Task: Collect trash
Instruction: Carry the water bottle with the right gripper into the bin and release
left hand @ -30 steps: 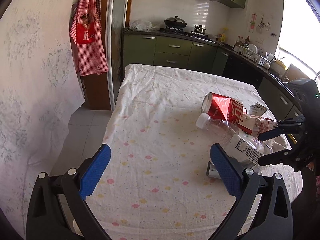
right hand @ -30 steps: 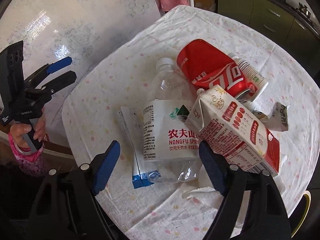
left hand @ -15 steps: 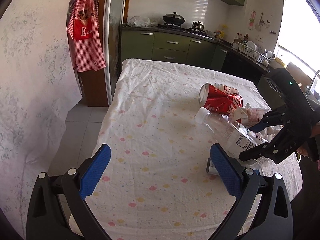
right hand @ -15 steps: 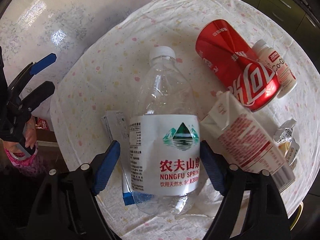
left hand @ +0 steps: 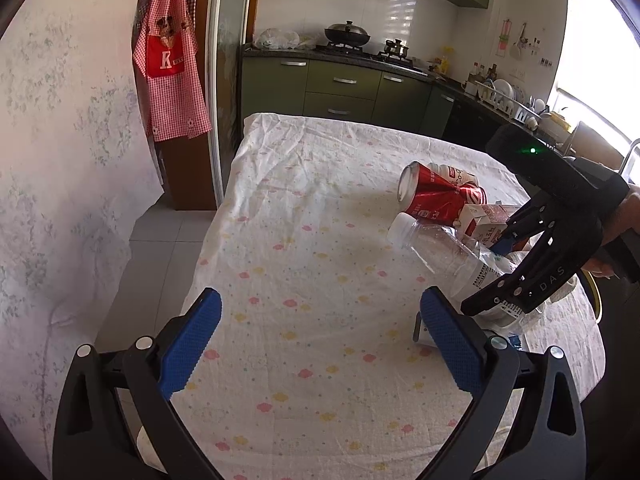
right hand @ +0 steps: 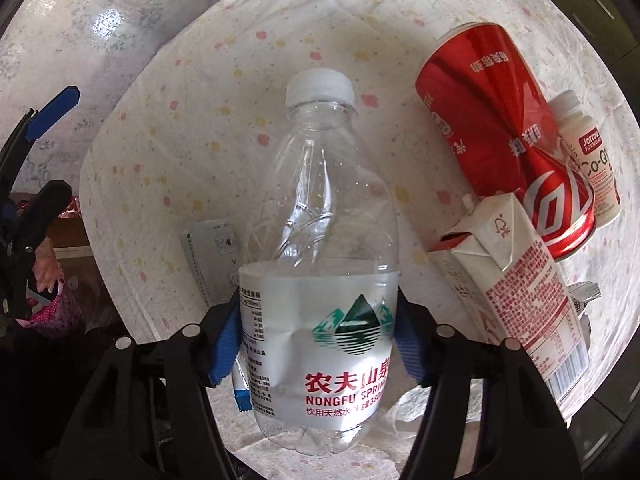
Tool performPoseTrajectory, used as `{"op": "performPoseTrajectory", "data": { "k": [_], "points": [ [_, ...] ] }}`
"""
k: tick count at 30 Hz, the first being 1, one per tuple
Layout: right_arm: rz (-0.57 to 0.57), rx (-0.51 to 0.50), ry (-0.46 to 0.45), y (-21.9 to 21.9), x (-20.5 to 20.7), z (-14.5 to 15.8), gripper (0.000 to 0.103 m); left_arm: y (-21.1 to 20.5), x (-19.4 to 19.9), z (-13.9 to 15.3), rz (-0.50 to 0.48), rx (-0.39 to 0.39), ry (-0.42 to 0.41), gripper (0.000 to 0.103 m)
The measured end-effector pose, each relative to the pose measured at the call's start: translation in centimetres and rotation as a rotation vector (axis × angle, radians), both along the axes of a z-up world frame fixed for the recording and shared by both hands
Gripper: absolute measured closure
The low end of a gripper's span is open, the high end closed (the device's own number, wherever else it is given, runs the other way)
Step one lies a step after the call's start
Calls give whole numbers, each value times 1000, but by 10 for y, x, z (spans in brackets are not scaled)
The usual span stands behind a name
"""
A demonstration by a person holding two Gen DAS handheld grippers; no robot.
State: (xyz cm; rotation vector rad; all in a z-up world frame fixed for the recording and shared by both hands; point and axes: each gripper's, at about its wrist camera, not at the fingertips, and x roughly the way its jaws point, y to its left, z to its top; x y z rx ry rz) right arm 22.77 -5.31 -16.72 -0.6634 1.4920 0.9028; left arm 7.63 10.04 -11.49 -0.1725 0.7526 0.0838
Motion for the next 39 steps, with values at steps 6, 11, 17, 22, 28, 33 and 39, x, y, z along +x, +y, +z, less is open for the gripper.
{"op": "performPoseTrajectory", "data": {
  "k": [6, 11, 17, 22, 28, 33, 39],
  "points": [
    [5, 58, -5, -8, -10, 16, 42, -1, 1, 0, -1, -1, 2, 5],
    [12, 84, -10, -17, -15, 27, 42, -3, 2, 1, -9, 6, -1, 5],
    [-4, 122, -20, -50, -16, 52, 42, -9, 2, 6, -21, 13, -9, 5],
    [-77, 162, -69, -100, -16, 82, 42, -17, 4, 10, -46, 17, -20, 5],
    [-304, 134, -161, -198, -6, 104, 41, -36, 11, 12, -93, 25, -26, 5],
    [-553, 40, -194, -312, 11, 97, 41, -52, 21, 17, -128, 31, -36, 5],
    [-803, -55, -163, -421, 23, 55, 41, -75, 30, 22, -178, 41, -38, 5]
  ]
}}
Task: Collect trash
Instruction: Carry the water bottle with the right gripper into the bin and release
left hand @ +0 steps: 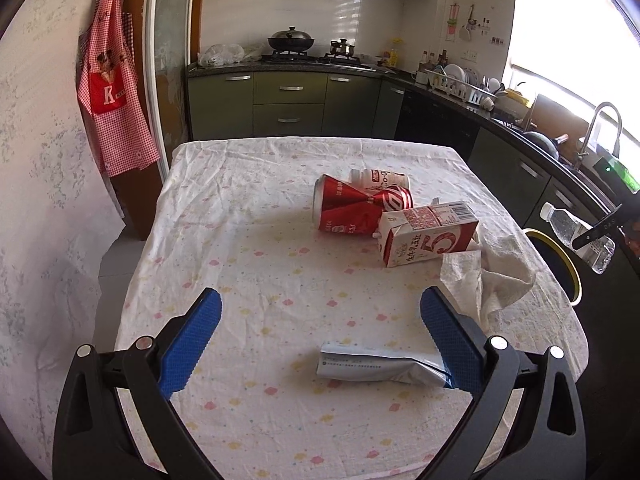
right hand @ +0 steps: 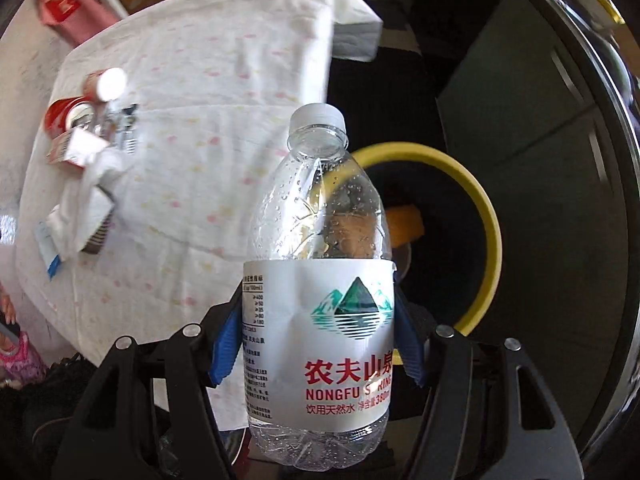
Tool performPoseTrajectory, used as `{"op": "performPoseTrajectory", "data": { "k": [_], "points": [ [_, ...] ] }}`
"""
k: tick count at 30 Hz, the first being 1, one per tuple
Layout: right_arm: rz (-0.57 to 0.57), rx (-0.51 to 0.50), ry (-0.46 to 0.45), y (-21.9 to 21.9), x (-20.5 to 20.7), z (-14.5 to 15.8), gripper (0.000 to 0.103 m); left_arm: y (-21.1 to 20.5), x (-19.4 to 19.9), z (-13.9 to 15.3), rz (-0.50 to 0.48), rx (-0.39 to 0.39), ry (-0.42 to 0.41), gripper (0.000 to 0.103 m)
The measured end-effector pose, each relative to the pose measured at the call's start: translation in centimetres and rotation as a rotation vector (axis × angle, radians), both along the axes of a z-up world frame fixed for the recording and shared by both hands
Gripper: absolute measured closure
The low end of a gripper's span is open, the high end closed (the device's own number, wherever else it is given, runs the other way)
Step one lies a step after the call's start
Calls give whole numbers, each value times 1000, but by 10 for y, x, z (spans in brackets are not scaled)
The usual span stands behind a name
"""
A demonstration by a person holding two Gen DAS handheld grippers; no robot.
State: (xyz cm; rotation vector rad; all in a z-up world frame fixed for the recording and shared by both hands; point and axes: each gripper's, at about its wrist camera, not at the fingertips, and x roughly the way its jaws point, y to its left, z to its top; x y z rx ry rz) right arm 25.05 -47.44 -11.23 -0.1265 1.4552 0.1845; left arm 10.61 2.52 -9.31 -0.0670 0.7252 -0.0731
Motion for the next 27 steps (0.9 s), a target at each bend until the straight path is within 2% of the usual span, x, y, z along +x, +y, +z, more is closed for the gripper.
{"op": "performPoseTrajectory", "data": {
  "k": [5, 9, 11, 14, 18, 22, 24, 27],
  "points": [
    [-137, -1, 74, -55, 15, -49, 41, -18, 4, 0, -41, 36, 11, 5],
    [-184, 21, 105, -70, 25, -73, 40, -28, 8, 2, -61, 46, 16, 5],
    [-192, 24, 106, -74, 28, -77, 30, -32, 11, 2, -69, 49, 19, 5],
    [-203, 21, 52, -77, 25, -65, 29, -38, 13, 2, -90, 56, 19, 5],
    [-189, 97, -35, -63, -1, -36, 29, -48, 16, 0, -142, 50, 24, 5],
    [-141, 168, -125, -38, -42, -13, 29, -62, 20, -5, -253, 41, 34, 5],
    [-104, 208, -149, -19, -63, -7, 29, -70, 21, -9, -310, 55, 45, 5],
    [-56, 252, -161, 4, -87, -7, 28, -76, 25, -14, -379, 16, 92, 5]
  ]
}}
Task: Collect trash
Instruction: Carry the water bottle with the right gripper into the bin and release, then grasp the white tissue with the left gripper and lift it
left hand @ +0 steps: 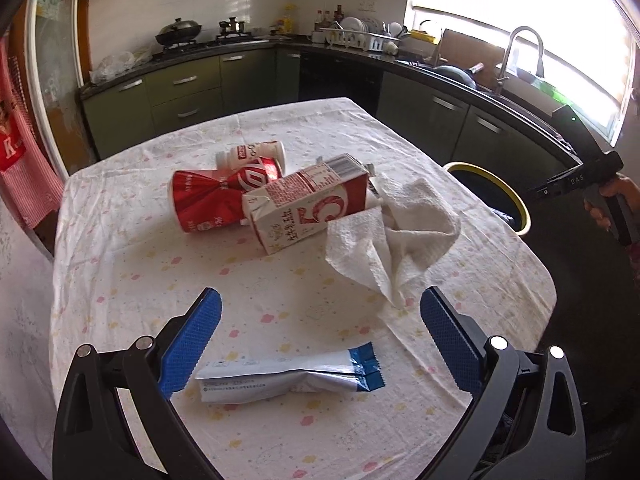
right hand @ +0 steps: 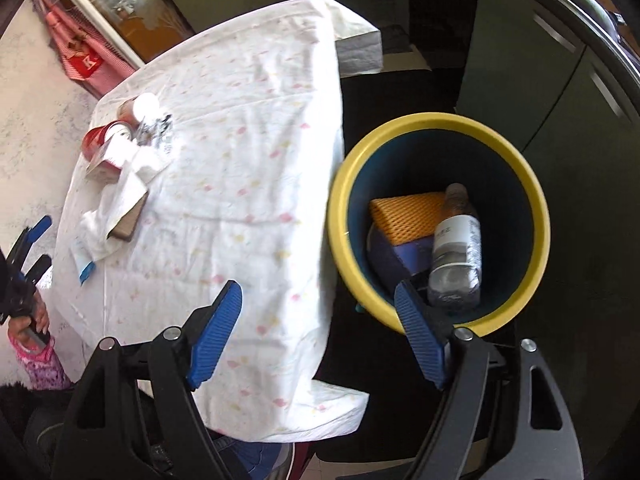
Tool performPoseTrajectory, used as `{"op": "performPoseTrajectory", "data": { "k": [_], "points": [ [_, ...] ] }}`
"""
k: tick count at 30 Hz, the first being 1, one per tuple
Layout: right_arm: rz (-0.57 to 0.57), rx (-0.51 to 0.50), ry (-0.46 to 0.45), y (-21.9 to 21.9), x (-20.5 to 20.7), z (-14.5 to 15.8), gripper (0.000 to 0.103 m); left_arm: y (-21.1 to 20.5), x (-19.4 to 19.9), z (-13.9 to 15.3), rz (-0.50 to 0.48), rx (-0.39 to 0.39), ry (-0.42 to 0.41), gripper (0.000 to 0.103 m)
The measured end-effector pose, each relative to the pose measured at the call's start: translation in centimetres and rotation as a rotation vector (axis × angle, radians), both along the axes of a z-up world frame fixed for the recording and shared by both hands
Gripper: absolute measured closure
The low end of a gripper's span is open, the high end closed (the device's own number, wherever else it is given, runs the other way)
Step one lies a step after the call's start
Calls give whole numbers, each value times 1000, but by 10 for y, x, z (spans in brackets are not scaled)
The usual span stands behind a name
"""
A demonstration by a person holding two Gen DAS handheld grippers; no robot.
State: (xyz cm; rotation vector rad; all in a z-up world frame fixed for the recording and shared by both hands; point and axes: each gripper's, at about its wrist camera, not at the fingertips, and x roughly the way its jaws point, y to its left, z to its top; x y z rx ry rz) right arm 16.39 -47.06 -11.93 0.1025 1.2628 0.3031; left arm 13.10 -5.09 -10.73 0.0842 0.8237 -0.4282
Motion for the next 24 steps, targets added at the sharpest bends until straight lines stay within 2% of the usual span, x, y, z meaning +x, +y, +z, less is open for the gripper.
{"op": "performPoseTrajectory", "data": {
  "k": [3, 6, 12, 14, 18, 22, 24],
  "points": [
    [33, 23, -5, 18, -10, -7, 28, -11, 5, -2, -26, -37, 32, 5],
    [62, 49, -10, 31, -22, -9, 28, -33, 10, -6, -67, -29, 22, 5],
    [101, 58, -32, 44, -30, -9, 28, -78, 27, -29, -118, 73, 63, 7],
    [107, 71, -39, 45, -34, -8, 28, -84, 34, -36, -116, 91, 84, 15],
    [110, 88, -40, 44, -40, -9, 28, -84, 45, -47, -96, 103, 132, 49],
    [109, 99, -39, 43, -40, -12, 28, -79, 44, -48, -90, 89, 139, 82],
    [109, 103, -40, 42, -40, -13, 28, -76, 41, -43, -93, 70, 131, 92]
  ]
}}
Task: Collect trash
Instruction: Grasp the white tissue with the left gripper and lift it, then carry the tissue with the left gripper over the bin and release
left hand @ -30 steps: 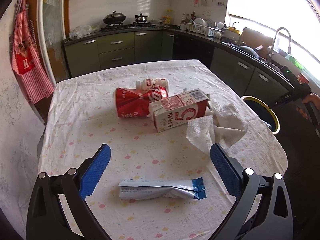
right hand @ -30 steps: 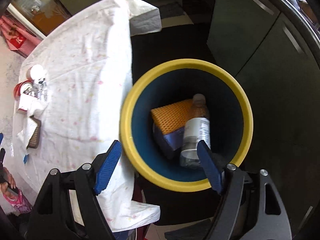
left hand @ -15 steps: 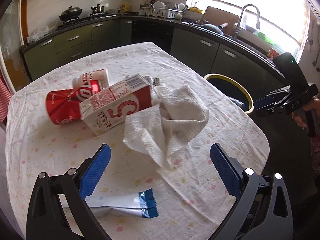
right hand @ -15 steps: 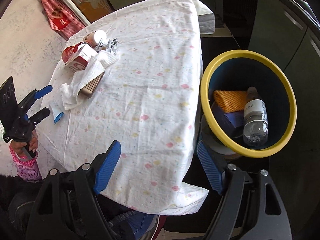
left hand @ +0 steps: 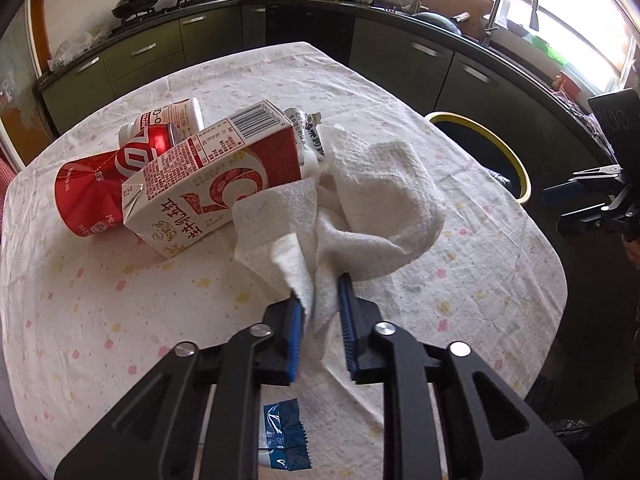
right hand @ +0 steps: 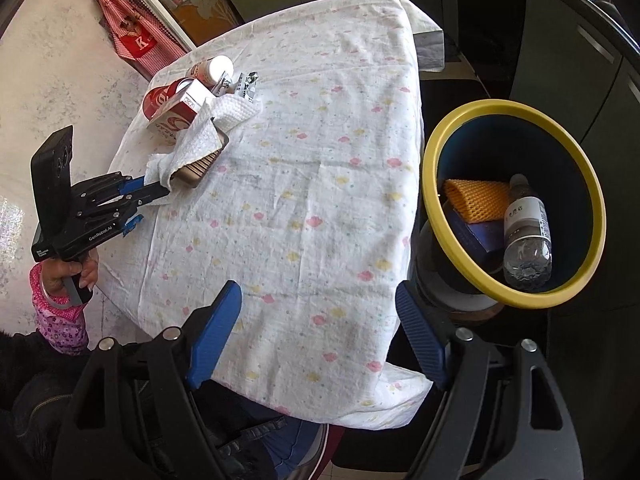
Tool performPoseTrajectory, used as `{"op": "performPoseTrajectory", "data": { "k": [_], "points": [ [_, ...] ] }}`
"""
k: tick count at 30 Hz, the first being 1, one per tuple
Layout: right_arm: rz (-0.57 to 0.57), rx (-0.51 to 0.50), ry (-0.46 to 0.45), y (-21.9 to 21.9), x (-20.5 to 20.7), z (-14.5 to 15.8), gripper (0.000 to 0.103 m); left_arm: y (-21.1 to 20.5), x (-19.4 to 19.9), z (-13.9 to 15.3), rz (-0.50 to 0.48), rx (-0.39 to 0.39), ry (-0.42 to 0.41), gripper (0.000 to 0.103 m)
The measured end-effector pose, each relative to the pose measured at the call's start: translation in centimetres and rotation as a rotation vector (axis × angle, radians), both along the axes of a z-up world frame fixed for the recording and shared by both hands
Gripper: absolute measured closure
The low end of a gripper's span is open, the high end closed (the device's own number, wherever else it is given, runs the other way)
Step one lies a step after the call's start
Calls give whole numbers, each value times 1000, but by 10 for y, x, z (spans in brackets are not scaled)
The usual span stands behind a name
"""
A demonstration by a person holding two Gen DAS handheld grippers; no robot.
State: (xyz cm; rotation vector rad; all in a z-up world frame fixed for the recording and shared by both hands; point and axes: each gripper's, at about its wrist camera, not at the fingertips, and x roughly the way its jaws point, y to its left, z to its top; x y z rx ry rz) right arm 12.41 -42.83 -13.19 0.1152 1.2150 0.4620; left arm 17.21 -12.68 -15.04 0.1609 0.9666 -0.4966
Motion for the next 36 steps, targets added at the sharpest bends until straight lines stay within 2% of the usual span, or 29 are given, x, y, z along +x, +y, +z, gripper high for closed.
{"op": "performPoseTrajectory", "data": {
  "k": [4, 9, 22, 29, 36],
  "points": [
    [5, 8, 0, 2, 0, -2, 28, 4, -6, 17, -5, -35, -44, 98],
    [8, 11, 4, 5, -2, -5, 28, 9, -8, 46, -14, -94, -97, 99],
    [-4, 27, -4, 0, -8, -7, 28, -14, -1, 130, -91, -163, -246, 99],
    [-45, 37, -33, -15, -19, 0, 28, -48, 1, 159, -156, -191, -284, 99],
    [-152, 47, -59, -54, -37, 5, 28, -113, 6, 170, -265, -231, -275, 99]
  ]
}}
